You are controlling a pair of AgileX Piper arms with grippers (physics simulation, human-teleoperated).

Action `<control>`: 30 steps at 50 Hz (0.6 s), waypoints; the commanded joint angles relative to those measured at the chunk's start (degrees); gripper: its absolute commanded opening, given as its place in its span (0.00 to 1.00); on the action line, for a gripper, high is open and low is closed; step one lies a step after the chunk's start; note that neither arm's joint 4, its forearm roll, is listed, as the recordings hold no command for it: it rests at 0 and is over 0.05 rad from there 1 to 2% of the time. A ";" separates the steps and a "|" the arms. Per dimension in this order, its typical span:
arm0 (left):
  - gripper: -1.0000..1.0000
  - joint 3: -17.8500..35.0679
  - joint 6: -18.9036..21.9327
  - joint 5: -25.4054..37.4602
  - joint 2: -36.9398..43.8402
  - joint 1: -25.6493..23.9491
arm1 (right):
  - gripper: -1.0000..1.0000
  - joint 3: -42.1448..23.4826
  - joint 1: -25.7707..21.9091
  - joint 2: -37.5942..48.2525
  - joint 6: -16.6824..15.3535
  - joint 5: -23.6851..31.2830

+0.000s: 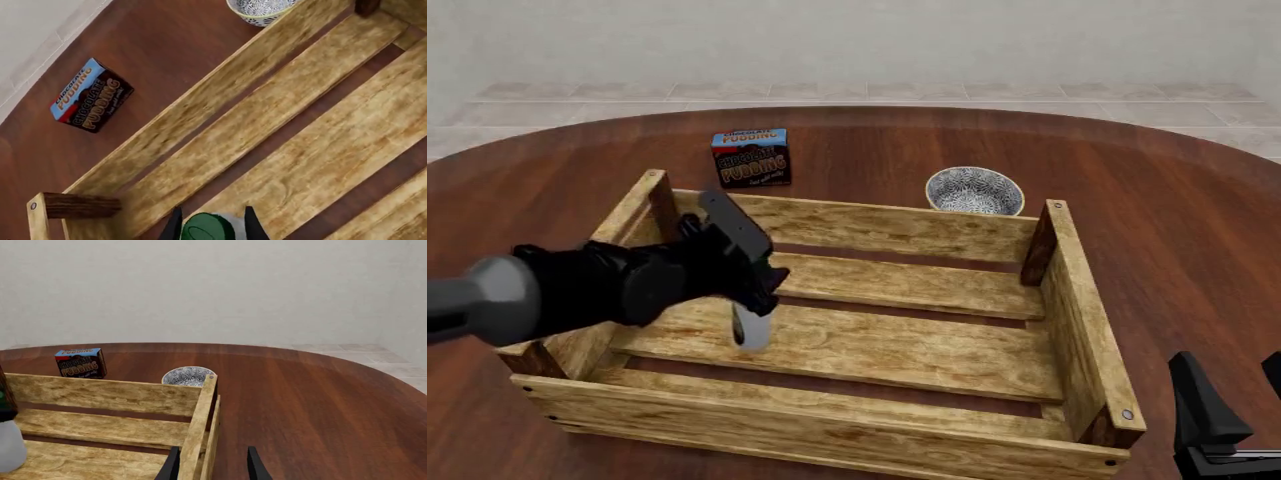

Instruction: Pick up the salad dressing and put it in the tray.

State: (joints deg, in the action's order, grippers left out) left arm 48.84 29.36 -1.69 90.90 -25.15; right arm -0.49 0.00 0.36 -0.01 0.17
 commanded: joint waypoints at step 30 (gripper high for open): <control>1.00 -0.80 0.02 6.30 -7.64 0.08 | 1.00 0.00 0.01 0.01 0.00 0.00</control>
State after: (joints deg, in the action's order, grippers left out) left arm 47.42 29.62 2.54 86.43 -24.87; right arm -0.49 0.00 0.36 -0.01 0.17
